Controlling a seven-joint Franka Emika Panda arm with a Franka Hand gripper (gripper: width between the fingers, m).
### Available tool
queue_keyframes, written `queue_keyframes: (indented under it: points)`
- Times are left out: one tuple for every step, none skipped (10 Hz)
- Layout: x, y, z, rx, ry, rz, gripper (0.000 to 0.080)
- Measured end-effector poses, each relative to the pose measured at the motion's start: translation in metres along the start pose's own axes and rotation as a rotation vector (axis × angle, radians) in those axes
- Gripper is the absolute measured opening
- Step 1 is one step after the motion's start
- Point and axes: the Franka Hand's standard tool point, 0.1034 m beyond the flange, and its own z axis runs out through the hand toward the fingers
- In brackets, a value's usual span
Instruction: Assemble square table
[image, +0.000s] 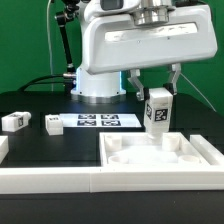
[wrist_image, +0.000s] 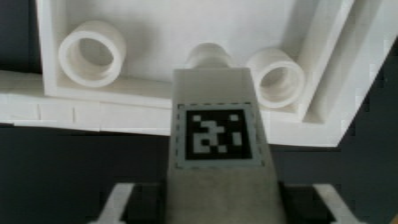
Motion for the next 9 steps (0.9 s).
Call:
queue_keyframes:
  points:
    - [0.004, -0.001, 0.003, -0.008, 0.031, -0.003, 0.029]
    - [0.008, -0.004, 0.006, -0.031, 0.101, -0.01, 0.029]
    - [0.007, -0.008, 0.009, -0.046, 0.143, -0.019, 0.029]
    - [0.005, -0.014, 0.012, -0.038, 0.13, -0.014, 0.029]
    - [0.006, -0.019, 0.013, -0.035, 0.131, -0.014, 0.029]
    - [0.007, -0.025, 0.014, -0.032, 0.132, -0.015, 0.029]
    - [0.008, -0.028, 0.014, -0.037, 0.15, -0.018, 0.029]
    - [0.008, -0.026, 0.014, -0.04, 0.157, -0.018, 0.029]
    - [0.008, -0.024, 0.015, -0.049, 0.176, -0.018, 0.029]
